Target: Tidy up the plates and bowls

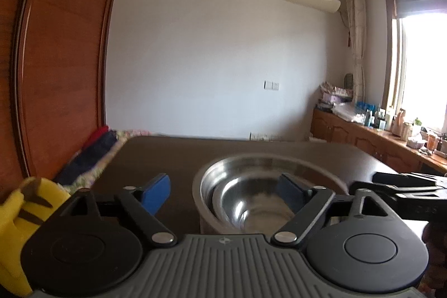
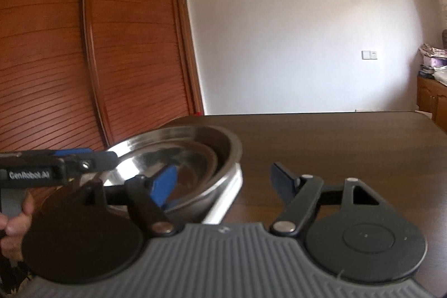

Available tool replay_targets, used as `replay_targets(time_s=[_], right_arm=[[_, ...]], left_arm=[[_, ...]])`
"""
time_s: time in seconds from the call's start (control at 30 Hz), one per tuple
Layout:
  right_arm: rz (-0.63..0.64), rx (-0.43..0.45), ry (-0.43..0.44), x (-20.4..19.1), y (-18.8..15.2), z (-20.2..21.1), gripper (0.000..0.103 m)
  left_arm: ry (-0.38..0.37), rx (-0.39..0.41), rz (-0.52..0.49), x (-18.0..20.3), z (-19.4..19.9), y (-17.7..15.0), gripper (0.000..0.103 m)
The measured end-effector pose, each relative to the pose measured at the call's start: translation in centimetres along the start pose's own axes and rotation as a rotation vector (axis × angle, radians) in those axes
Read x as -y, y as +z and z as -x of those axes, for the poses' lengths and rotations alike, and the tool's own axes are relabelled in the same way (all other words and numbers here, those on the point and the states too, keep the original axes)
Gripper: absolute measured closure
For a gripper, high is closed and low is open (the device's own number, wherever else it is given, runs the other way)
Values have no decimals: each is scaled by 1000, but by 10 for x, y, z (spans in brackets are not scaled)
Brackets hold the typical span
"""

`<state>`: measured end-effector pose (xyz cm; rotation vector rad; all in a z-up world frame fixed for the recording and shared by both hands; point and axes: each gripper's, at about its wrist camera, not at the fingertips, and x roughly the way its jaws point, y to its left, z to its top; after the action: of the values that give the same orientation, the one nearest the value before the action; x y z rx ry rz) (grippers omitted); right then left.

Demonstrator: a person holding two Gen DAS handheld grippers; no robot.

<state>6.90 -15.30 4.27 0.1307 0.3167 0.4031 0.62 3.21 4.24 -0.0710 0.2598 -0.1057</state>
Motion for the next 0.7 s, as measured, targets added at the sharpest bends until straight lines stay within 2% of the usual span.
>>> replay_targets(time_s=[0.1,0.27,0.33,0.5,0.7], right_arm=[[13,20,-30,7,5,18,22],[36,61,-74,21,16,48,3],[37,74,-77,27,21,59,0],[42,87,-117,34,34,77,0],[78,114,-165,29,42,88,0]], left_arm=[[2,27,-10,8,6,10,0],[-7,67,-31,26,19,28,0],[6,80,-38,34,23,33,0],[47,92,-74,53,33,41,0],[52,101,-96,73,44,44,0]])
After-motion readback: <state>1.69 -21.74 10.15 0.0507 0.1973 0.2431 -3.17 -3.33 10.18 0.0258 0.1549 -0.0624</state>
